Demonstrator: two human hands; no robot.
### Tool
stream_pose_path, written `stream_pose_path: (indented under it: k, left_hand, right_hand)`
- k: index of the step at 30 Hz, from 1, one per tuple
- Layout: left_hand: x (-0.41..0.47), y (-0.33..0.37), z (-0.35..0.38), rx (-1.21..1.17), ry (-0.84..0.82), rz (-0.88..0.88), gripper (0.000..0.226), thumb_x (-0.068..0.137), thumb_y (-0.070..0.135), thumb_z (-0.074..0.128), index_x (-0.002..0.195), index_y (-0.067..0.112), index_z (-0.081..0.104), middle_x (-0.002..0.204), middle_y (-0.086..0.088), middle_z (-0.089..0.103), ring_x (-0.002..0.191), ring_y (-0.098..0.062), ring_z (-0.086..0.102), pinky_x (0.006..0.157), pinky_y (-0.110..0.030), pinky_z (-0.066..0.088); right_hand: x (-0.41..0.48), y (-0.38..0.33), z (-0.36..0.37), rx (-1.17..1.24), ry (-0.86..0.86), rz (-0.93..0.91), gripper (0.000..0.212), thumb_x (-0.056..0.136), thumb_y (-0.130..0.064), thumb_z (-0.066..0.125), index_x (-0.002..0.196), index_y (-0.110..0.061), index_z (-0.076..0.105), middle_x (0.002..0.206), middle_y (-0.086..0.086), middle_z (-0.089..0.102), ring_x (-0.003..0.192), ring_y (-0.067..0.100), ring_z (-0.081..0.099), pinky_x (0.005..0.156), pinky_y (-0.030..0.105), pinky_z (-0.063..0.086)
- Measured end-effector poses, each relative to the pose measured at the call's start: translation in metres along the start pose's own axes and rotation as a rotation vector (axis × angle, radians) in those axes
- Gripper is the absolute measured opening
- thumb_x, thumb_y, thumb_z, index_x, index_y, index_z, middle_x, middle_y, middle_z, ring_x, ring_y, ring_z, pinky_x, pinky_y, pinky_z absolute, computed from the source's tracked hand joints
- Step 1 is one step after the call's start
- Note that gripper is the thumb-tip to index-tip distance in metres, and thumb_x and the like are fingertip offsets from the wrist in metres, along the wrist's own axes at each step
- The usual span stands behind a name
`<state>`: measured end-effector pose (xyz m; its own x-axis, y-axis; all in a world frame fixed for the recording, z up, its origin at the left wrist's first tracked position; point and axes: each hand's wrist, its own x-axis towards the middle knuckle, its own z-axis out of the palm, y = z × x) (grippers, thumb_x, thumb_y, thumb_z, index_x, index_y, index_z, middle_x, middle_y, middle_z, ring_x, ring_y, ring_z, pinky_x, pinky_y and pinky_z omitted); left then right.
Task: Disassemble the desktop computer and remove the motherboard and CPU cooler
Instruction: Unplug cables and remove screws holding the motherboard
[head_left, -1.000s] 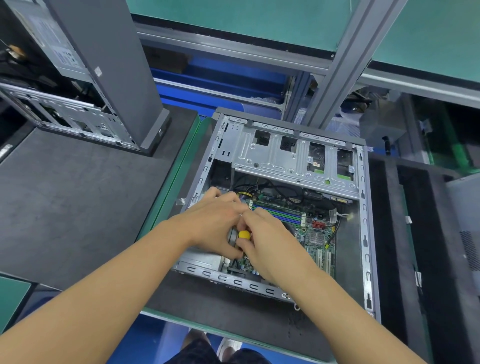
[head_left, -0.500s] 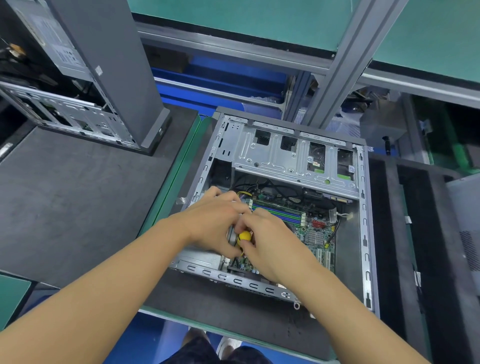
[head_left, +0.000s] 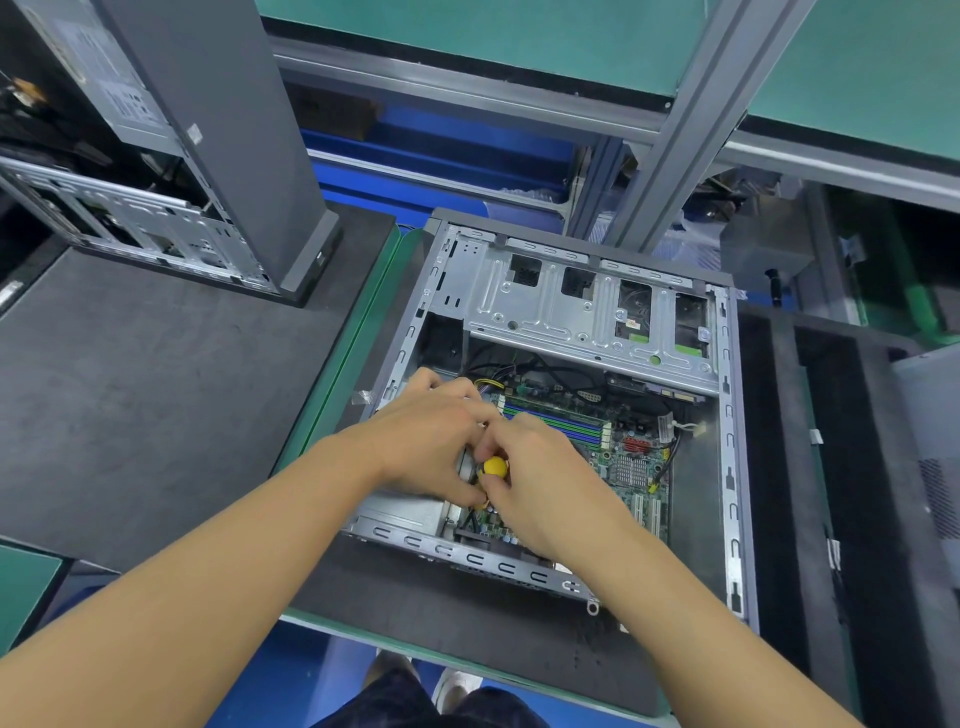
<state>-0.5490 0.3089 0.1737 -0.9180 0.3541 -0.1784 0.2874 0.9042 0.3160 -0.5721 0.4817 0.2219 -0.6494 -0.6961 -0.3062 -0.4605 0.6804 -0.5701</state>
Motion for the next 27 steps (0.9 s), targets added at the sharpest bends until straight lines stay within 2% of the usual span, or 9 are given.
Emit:
stream_pose_path:
  k: [3, 5, 9, 13, 17, 19, 22, 25, 27]
  left_hand:
    - [0.0015, -0.0001, 0.0003, 0.018, 0.008, -0.017, 0.040, 0.063, 0.069, 0.049, 0.075, 0.033, 0.061, 0.097, 0.026, 0.054, 0.107, 0.001, 0.037, 0.091, -0.030, 0.022]
    - [0.0010, 0.0024, 0.0014, 0.009, 0.041, -0.030, 0.034, 0.062, 0.065, 0.051, 0.070, 0.032, 0.055, 0.088, 0.025, 0.051, 0.100, -0.001, 0.038, 0.089, -0.032, 0.026]
    - [-0.0014, 0.0061, 0.0021, 0.014, 0.083, -0.031, 0.032, 0.060, 0.066, 0.052, 0.057, 0.035, 0.043, 0.078, 0.031, 0.042, 0.094, 0.000, 0.035, 0.087, -0.035, 0.030]
    - [-0.0008, 0.0040, -0.0010, 0.013, 0.032, -0.007, 0.033, 0.063, 0.068, 0.056, 0.070, 0.036, 0.052, 0.085, 0.026, 0.048, 0.101, 0.001, 0.036, 0.091, -0.035, 0.029]
    - [-0.0008, 0.0033, -0.0029, -0.031, 0.027, -0.020, 0.027, 0.064, 0.063, 0.056, 0.067, 0.038, 0.046, 0.089, 0.023, 0.055, 0.101, 0.001, 0.036, 0.094, -0.035, 0.028]
    - [-0.0003, 0.0037, -0.0015, 0.000, 0.027, -0.027, 0.029, 0.063, 0.064, 0.051, 0.065, 0.035, 0.051, 0.087, 0.024, 0.053, 0.100, 0.000, 0.036, 0.093, -0.037, 0.030]
    - [0.0000, 0.0049, 0.0012, 0.035, 0.054, -0.027, 0.037, 0.064, 0.071, 0.049, 0.065, 0.034, 0.054, 0.082, 0.033, 0.043, 0.098, 0.001, 0.033, 0.090, -0.036, 0.029]
    - [-0.0002, 0.0045, 0.0003, 0.026, 0.046, -0.016, 0.041, 0.062, 0.081, 0.054, 0.069, 0.040, 0.050, 0.083, 0.035, 0.042, 0.096, 0.002, 0.034, 0.088, -0.032, 0.026]
    - [-0.0002, 0.0035, 0.0002, 0.025, 0.044, -0.001, 0.038, 0.065, 0.075, 0.056, 0.072, 0.038, 0.052, 0.087, 0.031, 0.045, 0.099, 0.001, 0.036, 0.091, -0.033, 0.028]
  right_hand:
    - [-0.0011, 0.0005, -0.0016, 0.065, -0.030, 0.005, 0.014, 0.092, -0.016, 0.058, 0.100, -0.028, 0.057, 0.103, -0.005, 0.043, 0.089, 0.017, 0.050, 0.077, 0.031, 0.040]
    - [-0.0004, 0.0005, -0.0014, 0.109, 0.014, 0.033, 0.010, 0.091, -0.025, 0.059, 0.097, -0.027, 0.053, 0.098, -0.008, 0.043, 0.083, 0.016, 0.053, 0.073, 0.030, 0.043]
    - [0.0032, -0.0011, -0.0003, 0.031, 0.076, 0.065, 0.021, 0.089, -0.033, 0.064, 0.086, -0.018, 0.050, 0.084, -0.007, 0.050, 0.079, 0.016, 0.048, 0.055, 0.021, 0.029]
    - [0.0047, -0.0028, -0.0023, 0.016, 0.022, 0.040, 0.009, 0.090, -0.020, 0.063, 0.093, -0.024, 0.055, 0.104, -0.002, 0.052, 0.092, 0.015, 0.047, 0.071, 0.025, 0.031]
    - [0.0032, -0.0023, -0.0028, 0.071, -0.012, 0.045, 0.018, 0.089, -0.014, 0.059, 0.101, -0.025, 0.051, 0.106, -0.003, 0.048, 0.092, 0.018, 0.053, 0.079, 0.032, 0.044]
    - [0.0016, -0.0018, -0.0010, 0.112, 0.035, 0.068, 0.020, 0.088, -0.025, 0.063, 0.098, -0.024, 0.046, 0.101, -0.006, 0.046, 0.087, 0.016, 0.054, 0.075, 0.032, 0.046]
    - [0.0027, 0.0000, 0.0006, 0.049, 0.061, 0.076, 0.026, 0.087, -0.037, 0.068, 0.088, -0.022, 0.047, 0.090, -0.007, 0.051, 0.082, 0.013, 0.047, 0.061, 0.022, 0.032]
    - [0.0049, -0.0006, -0.0003, 0.030, 0.048, 0.051, 0.015, 0.089, -0.025, 0.066, 0.091, -0.021, 0.052, 0.097, -0.003, 0.053, 0.087, 0.016, 0.049, 0.065, 0.024, 0.034]
    - [0.0058, 0.0001, -0.0026, 0.034, 0.017, 0.041, 0.013, 0.089, -0.016, 0.062, 0.094, -0.025, 0.054, 0.104, -0.002, 0.051, 0.092, 0.016, 0.049, 0.072, 0.027, 0.034]
